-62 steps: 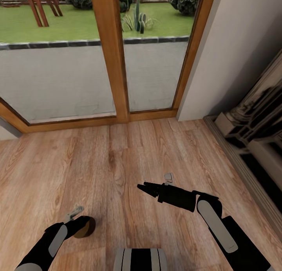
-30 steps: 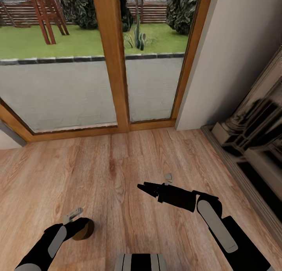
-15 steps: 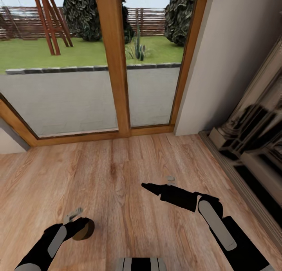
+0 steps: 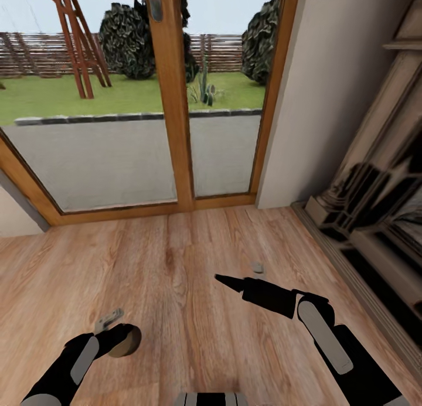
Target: Place each of the two pumpkins and all three candles from the living room inside a cabinet in the living room (use any cabinet), then make sure every cabinet is closed, and position the cauldron so it is next to a table in the living room.
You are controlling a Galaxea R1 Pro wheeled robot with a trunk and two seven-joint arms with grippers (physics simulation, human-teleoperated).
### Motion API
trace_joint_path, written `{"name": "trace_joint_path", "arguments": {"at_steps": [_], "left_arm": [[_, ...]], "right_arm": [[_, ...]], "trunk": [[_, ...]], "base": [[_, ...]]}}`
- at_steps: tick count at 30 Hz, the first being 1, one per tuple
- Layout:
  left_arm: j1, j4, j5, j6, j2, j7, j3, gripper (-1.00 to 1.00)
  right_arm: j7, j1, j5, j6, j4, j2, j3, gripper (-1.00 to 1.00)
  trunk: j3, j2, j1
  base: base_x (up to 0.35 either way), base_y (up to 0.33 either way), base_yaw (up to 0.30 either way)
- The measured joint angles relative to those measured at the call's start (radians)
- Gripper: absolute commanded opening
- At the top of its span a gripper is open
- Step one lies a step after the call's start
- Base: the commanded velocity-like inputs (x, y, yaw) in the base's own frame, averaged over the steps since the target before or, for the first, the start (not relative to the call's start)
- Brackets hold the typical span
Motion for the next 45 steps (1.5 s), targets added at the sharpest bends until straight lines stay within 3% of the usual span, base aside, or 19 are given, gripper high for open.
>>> {"name": "trace_joint_path", "arguments": {"at_steps": [16, 22, 33, 38, 45], "left_arm": [[0.0, -0.002, 0.002, 0.003, 0.009, -0.002, 0.001, -1.0], [0.0, -0.001, 0.0, 0.026, 0.022, 0.002, 0.009, -1.0], [0.0, 0.002, -0.032, 0.002, 0.029, 0.045, 0.014, -1.0], [0.0, 0.003, -0.032, 0.005, 0.047, 0.024, 0.013, -1.0], [0.002, 0.003, -0.032, 0.005, 0.052, 0.013, 0.006, -1.0]], "right_arm": [[0.002, 0.0, 0.0, 0.0, 0.023, 0.002, 0.0, 1.0], [0.0, 0.0, 0.0, 0.0, 0.023, 0.002, 0.0, 1.0], [0.0, 0.0, 0.001, 0.0, 0.025, 0.002, 0.0, 1.0], [0.001, 0.0, 0.0, 0.0, 0.025, 0.002, 0.0, 1.0], [0.001, 0.0, 0.0, 0.0, 0.025, 0.001, 0.0, 1.0]], "trunk": [[0.08, 0.004, -0.007], [0.104, 0.005, -0.01], [0.147, 0.008, -0.015], [0.166, 0.009, -0.017], [0.193, 0.011, -0.021]], "base": [[-0.214, 0.061, -0.202], [-0.093, 0.024, -0.023], [-0.003, 0.001, -0.001], [0.0, 0.0, 0.0], [0.0, 0.0, 0.0]]}}
